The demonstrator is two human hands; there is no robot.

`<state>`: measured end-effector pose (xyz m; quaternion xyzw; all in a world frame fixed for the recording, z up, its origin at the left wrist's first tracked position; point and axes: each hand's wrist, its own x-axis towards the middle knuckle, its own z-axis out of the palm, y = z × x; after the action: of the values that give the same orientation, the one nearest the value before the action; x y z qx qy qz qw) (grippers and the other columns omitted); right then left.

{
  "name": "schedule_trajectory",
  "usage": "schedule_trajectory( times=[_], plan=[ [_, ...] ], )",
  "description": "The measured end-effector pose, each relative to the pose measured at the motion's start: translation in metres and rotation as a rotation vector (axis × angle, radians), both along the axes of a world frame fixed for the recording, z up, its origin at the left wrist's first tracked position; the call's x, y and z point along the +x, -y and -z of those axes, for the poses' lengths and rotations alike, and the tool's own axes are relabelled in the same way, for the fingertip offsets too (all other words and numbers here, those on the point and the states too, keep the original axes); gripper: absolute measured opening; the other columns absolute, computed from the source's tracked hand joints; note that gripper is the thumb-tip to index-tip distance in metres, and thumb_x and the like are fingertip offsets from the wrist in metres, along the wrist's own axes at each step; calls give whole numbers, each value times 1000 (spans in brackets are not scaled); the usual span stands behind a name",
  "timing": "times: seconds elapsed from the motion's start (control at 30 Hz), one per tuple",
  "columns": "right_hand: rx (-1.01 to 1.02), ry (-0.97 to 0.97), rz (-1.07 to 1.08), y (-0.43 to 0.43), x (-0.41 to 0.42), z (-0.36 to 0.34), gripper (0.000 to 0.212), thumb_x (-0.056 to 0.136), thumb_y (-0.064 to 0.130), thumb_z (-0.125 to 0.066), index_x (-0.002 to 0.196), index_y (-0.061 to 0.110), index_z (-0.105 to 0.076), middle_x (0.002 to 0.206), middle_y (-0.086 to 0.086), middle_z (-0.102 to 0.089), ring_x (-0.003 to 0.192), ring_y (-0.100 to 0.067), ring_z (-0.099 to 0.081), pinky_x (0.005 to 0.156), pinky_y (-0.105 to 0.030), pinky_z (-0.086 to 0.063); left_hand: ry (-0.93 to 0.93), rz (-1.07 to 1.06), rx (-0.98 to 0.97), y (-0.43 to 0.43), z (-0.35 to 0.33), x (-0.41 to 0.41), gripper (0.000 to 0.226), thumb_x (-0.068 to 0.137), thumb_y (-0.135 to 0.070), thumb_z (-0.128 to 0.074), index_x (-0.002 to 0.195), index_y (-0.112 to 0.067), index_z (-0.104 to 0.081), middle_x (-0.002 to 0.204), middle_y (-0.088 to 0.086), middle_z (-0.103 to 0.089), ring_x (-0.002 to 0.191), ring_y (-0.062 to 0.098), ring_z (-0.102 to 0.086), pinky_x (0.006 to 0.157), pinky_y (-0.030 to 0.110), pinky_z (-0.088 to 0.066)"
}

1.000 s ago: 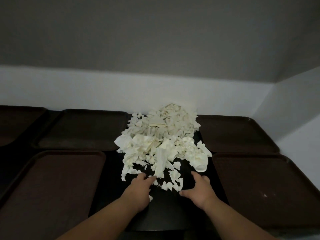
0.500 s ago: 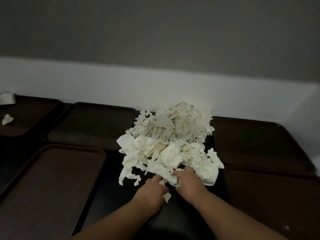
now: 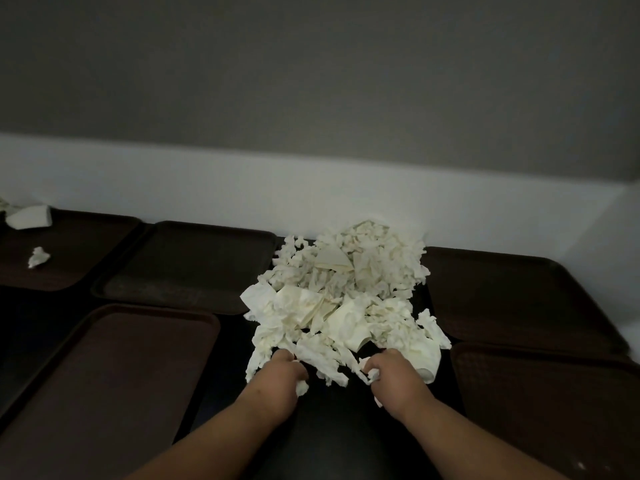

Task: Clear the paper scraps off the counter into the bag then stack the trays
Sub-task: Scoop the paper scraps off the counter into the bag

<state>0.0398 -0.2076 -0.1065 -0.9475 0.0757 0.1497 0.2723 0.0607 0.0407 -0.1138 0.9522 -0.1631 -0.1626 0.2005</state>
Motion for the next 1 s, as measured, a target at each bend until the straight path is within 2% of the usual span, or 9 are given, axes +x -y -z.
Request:
schedule_trajectory(
  times=[0.13,0.27,0.43,0.57,0.7,0.83,0.9,1.0],
  plan=[
    [60,64,125,-4,-22,-6,35,88,-2,-53,109,22,-69,114,5,-43,83,-9,-55,55,-7,-45,61,13,-53,-10,-10,1,26,93,-28,-63,119,-33,-67,125,-9,-40,107,11,-54,92,20,-47],
    [136,118,289,-9,-53,-14,33,87,-1,-54,104,23,-68,110,3,-48,73,-7,-58,51,-6,-45,81,62,-125,-16,-13,-6,34,92,-15,-60,120,-32,-68,125,-10,-41,110,9,-53,92,12,-40],
    [210,171,473,-15,-109,-14,34,83,-3,-53,91,28,-67,110,5,-49,76,-10,-65,52,-12,-49,42,181,-253,-6,-10,-34,30,90,-10,-61,113,-27,-72,120,-8,-44,107,3,-48,85,-4,-25],
    [197,174,599,-6,-163,-12,35,84,-3,-54,94,29,-67,113,3,-50,80,-8,-63,53,-9,-48,5,293,-294,16,-6,-59,32,90,-11,-63,114,-30,-73,124,-8,-46,113,4,-50,93,0,-27],
    [166,182,756,23,-213,-16,36,85,0,-58,105,27,-70,118,2,-50,87,-10,-61,55,-5,-43,-38,358,-362,49,-9,-85,30,90,-10,-64,111,-28,-73,125,-7,-46,112,5,-51,90,-1,-27],
    [193,254,954,59,-259,-26,31,80,1,-63,101,23,-73,112,-4,-57,77,-4,-59,52,-2,-42,-68,465,-370,86,-17,-110,31,90,-9,-63,112,-28,-73,128,-7,-45,114,4,-50,97,5,-30],
    [206,276,1039,78,-284,-28,27,80,3,-65,94,25,-72,107,-8,-61,75,-9,-61,53,-9,-45,-74,500,-384,106,-20,-122,30,90,-10,-64,112,-28,-72,127,-9,-44,111,2,-51,94,2,-31],
    [170,252,1104,103,-322,-24,24,85,3,-64,97,22,-70,99,-6,-60,67,-7,-56,45,-9,-37,-84,540,-380,138,-20,-141,29,89,-11,-65,112,-28,-71,125,-10,-44,106,-1,-51,89,-1,-32]
  ],
)
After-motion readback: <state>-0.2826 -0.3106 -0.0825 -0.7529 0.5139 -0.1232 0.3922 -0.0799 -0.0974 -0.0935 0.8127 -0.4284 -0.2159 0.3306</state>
